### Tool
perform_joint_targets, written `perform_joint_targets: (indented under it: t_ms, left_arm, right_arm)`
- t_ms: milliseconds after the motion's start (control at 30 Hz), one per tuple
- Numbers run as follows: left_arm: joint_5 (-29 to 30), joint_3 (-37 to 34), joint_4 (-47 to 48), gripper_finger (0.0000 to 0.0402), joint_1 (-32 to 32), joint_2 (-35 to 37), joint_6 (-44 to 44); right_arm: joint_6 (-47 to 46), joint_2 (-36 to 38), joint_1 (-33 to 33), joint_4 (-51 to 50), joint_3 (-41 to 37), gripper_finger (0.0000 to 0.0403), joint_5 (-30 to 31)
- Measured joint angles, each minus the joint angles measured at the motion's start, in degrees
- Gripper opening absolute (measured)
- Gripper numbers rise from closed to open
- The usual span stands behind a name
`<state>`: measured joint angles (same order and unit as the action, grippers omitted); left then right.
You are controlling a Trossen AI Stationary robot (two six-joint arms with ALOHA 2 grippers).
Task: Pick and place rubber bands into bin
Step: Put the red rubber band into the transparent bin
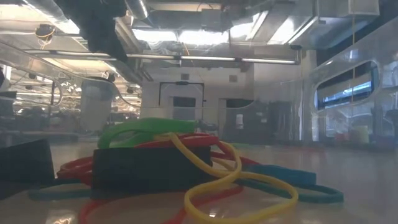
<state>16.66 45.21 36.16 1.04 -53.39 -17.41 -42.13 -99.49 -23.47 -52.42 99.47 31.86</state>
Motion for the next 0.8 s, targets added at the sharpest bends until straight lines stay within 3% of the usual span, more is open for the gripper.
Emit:
perform_joint_targets:
  t_ms: [333,533,800]
  left_arm:
    - [-0.24,0.0,0.0,0.0003,0.0,0.0,0.66]
    - [-0.26,0.0,0.0,0.0003,0.0,0.0,0.67]
    - [-0.24,0.0,0.0,0.0005,-0.04,0.0,-0.56]
  right_arm:
    - [-8.44,-18.99,-8.29,-4.51,20.32,0.0,-1.48]
    - [-16.59,-23.38,-9.11,-8.72,21.81,0.0,-5.1]
    - [-23.95,-30.0,-9.12,-14.55,21.81,0.0,-19.9]
